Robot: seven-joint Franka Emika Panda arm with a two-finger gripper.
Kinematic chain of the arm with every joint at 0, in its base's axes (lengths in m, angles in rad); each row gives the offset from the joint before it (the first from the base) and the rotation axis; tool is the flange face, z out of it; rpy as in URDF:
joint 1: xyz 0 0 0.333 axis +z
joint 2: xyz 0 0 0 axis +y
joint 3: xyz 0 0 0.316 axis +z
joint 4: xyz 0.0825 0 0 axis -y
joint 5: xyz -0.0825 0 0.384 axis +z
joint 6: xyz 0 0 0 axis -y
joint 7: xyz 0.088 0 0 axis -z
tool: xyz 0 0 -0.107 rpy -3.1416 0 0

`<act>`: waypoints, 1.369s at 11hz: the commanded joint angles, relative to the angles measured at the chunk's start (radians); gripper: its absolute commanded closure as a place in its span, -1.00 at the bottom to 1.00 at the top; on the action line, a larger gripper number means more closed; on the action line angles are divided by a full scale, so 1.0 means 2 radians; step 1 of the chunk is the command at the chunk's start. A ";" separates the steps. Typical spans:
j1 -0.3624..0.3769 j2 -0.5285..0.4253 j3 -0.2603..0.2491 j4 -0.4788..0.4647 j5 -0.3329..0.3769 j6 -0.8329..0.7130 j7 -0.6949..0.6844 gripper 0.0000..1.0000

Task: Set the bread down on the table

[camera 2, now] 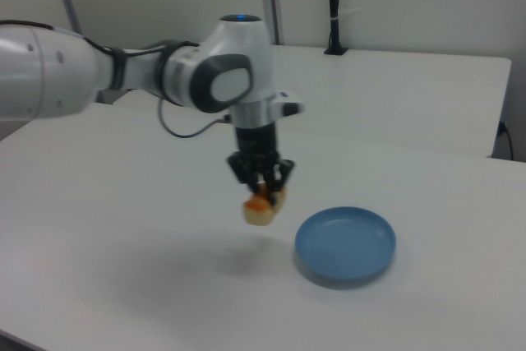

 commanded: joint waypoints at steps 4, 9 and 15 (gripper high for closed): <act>0.078 -0.082 0.036 -0.179 0.000 0.001 0.069 0.32; 0.077 -0.072 0.037 -0.182 -0.009 0.000 0.069 -1.00; 0.048 -0.111 0.091 -0.089 -0.007 -0.055 0.142 -1.00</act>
